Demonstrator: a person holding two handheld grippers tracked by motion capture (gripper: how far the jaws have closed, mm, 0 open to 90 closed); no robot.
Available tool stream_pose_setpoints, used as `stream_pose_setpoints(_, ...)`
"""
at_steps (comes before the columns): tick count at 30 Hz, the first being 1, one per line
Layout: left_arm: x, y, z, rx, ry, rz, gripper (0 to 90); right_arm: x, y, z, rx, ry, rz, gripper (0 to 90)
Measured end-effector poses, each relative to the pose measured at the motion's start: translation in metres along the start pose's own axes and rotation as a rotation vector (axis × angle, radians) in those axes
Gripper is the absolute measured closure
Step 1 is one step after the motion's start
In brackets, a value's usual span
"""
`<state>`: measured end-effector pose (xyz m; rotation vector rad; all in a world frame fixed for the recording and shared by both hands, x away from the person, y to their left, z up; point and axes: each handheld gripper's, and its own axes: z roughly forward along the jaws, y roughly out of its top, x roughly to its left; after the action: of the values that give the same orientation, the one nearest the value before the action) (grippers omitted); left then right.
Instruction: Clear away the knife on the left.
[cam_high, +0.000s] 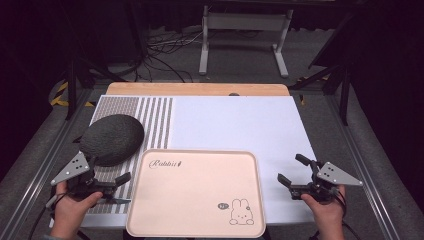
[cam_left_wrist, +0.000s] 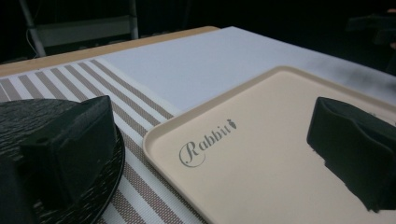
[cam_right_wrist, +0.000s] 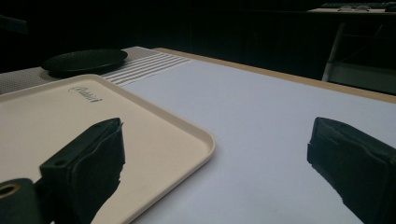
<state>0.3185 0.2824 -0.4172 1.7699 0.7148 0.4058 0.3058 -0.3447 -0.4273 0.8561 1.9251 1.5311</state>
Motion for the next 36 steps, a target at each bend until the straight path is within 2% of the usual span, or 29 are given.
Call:
stream_pose_setpoints(4, 0.004, 0.005, -0.002, 0.063, -0.012, 0.034, 3.8, 0.001, 0.000, 0.002, 0.011, 0.004, 0.000, 4.7)
stream_pose_setpoints(5, 0.004, 0.006, -0.002, 0.071, -0.016, 0.033, 4.3, 0.001, -0.001, 0.003, 0.012, 0.004, 0.001, 4.7)
stream_pose_setpoints(7, 0.005, 0.011, -0.004, 0.122, -0.015, 0.072, 5.4, 0.001, -0.001, 0.003, 0.012, 0.004, 0.003, 4.7)
stream_pose_setpoints(8, 0.004, 0.013, -0.005, 0.140, -0.022, 0.069, 5.8, 0.001, -0.001, 0.003, 0.014, 0.004, 0.008, 4.7)
stream_pose_setpoints(10, 0.004, 0.016, -0.005, 0.175, -0.031, 0.091, 5.9, 0.001, -0.002, 0.004, 0.013, 0.007, 0.006, 4.7)
stream_pose_setpoints(13, 0.004, 0.019, -0.006, 0.230, -0.045, 0.103, 6.2, 0.001, -0.003, 0.004, 0.018, 0.010, 0.008, 4.7)
stream_pose_setpoints(20, 0.006, 0.025, -0.006, 0.350, -0.048, 0.142, 7.0, 0.001, -0.003, 0.004, 0.021, 0.011, 0.004, 4.7)
stream_pose_setpoints(36, 0.009, 0.032, -0.013, 0.524, -0.028, 0.225, 9.0, 0.001, -0.004, 0.004, 0.026, 0.017, -0.005, 4.7)
